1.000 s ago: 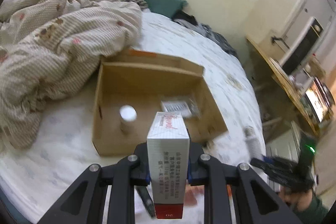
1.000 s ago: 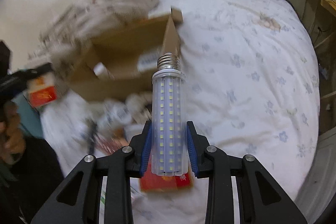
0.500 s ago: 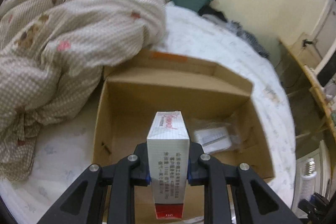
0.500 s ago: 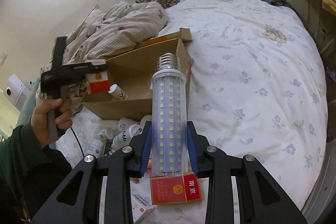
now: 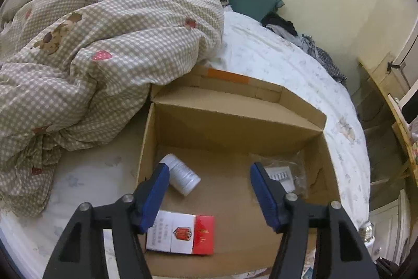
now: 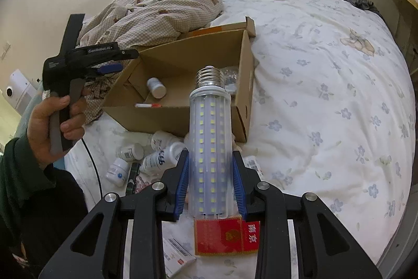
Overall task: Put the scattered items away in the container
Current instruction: 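Lower the LED bulb into the box and open the right gripper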
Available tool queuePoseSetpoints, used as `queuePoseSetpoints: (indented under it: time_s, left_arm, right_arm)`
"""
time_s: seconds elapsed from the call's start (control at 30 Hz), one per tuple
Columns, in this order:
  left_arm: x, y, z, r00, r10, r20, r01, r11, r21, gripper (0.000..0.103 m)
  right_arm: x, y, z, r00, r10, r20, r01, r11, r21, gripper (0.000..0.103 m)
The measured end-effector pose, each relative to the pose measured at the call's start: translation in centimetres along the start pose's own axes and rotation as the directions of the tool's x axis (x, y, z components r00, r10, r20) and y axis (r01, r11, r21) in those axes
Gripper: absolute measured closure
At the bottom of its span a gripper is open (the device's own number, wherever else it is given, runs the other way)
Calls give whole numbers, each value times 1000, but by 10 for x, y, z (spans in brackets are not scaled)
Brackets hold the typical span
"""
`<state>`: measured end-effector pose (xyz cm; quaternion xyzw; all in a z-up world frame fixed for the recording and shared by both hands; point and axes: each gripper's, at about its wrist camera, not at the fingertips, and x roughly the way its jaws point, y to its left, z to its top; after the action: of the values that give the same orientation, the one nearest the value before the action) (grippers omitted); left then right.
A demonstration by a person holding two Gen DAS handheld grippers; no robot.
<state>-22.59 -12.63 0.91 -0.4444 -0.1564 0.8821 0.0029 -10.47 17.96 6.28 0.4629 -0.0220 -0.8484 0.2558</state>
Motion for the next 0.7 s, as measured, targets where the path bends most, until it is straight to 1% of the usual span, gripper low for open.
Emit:
queuePoseSetpoints:
  time_s: [0.13, 0.27, 0.37, 0.4, 0.47, 0.63, 0.7]
  left_arm:
    - [-19, 1, -6, 1000, 0, 21, 0, 1000, -2, 38]
    - [-48, -8, -17, 997, 27, 67, -30, 998, 48, 38]
    - [-66, -13, -23, 992, 68, 110, -78, 993, 91, 38]
    - [-72, -11, -27, 991, 65, 115, -76, 993, 90, 38]
    - [-81, -7, -31, 992, 56, 115, -65, 995, 73, 38]
    - [-105, 10, -38, 987, 33, 155, -33, 999, -7, 38]
    - [-108, 19, -37, 986, 40, 160, -34, 999, -41, 38]
  right_arm:
    - [2, 12, 19, 1000, 2, 19, -2, 1000, -17, 70]
    - [7, 28, 46, 999, 8, 41, -6, 999, -46, 70]
    - [16, 41, 67, 999, 2, 43, 1, 998, -68, 69]
    - [22, 44, 75, 999, 0, 35, 2, 997, -72, 69]
    - [36, 50, 91, 1000, -2, 15, 3, 997, -76, 69]
    - [79, 57, 118, 997, -67, -44, 62, 992, -114, 70]
    - [97, 56, 126, 994, -92, -65, 84, 990, -112, 69]
